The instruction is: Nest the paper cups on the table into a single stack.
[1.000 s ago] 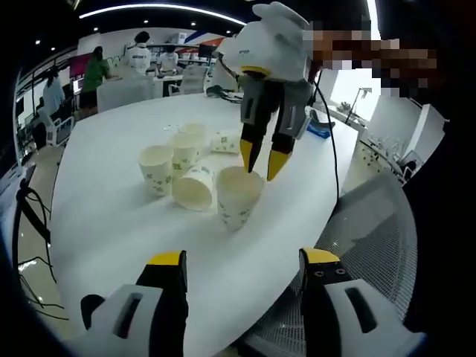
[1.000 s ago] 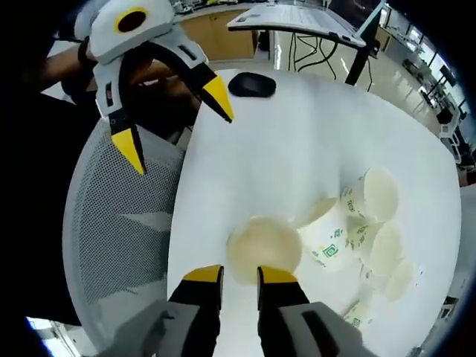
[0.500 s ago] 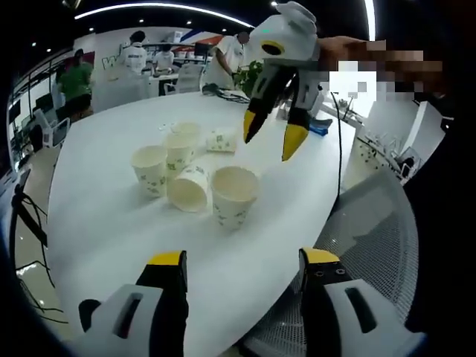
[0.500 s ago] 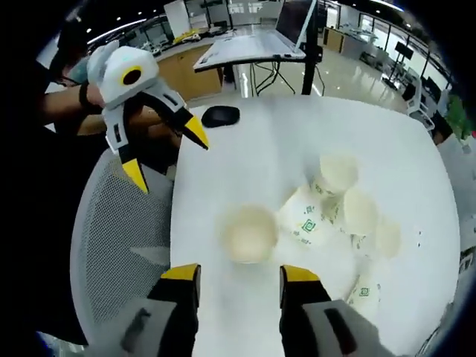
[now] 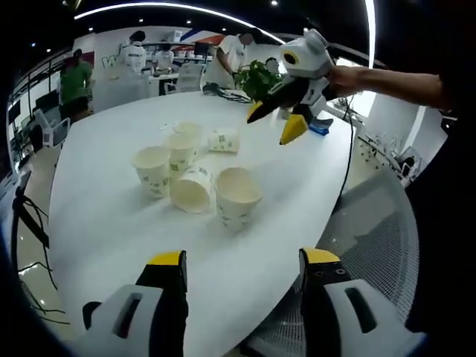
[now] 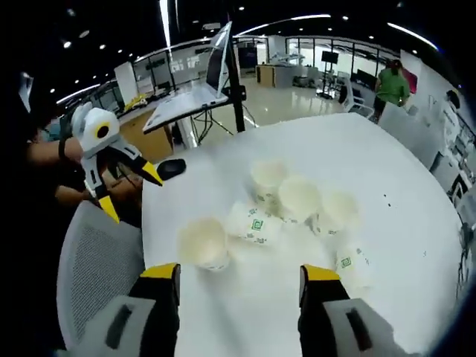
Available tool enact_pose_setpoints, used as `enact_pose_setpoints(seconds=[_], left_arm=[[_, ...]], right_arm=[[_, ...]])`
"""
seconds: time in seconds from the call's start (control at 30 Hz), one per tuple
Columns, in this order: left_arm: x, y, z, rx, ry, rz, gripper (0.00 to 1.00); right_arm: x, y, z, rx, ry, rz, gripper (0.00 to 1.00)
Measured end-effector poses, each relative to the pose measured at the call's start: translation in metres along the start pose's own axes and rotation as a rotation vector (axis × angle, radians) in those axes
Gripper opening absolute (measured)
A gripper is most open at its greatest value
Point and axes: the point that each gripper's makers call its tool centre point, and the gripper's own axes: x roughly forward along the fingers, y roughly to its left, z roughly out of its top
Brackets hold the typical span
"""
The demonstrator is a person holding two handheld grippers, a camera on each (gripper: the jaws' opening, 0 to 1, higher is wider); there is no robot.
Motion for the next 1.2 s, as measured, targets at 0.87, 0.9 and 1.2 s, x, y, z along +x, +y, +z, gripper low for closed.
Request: enact_pose_setpoints(seconds=[0.87, 0.9, 1.2], left_arm=[[-0.001, 0.001, -0.002, -0.022, 0.017, 0.015, 0.59], [-0.001, 0.001, -0.002, -0.022, 0.020, 0.013, 0.59], [0.002, 0.001, -0.004, -0.035, 0.023, 0.016, 0.59]], right_arm=[[0.005, -0.092, -0.025, 0.418, -0.263, -0.187, 0.68], [0.004, -0.092, -0.025, 0.424, -0.266, -0.189, 0.68], [0.010, -0.111, -0.023, 0.481, -0.313, -0.211, 0.67]])
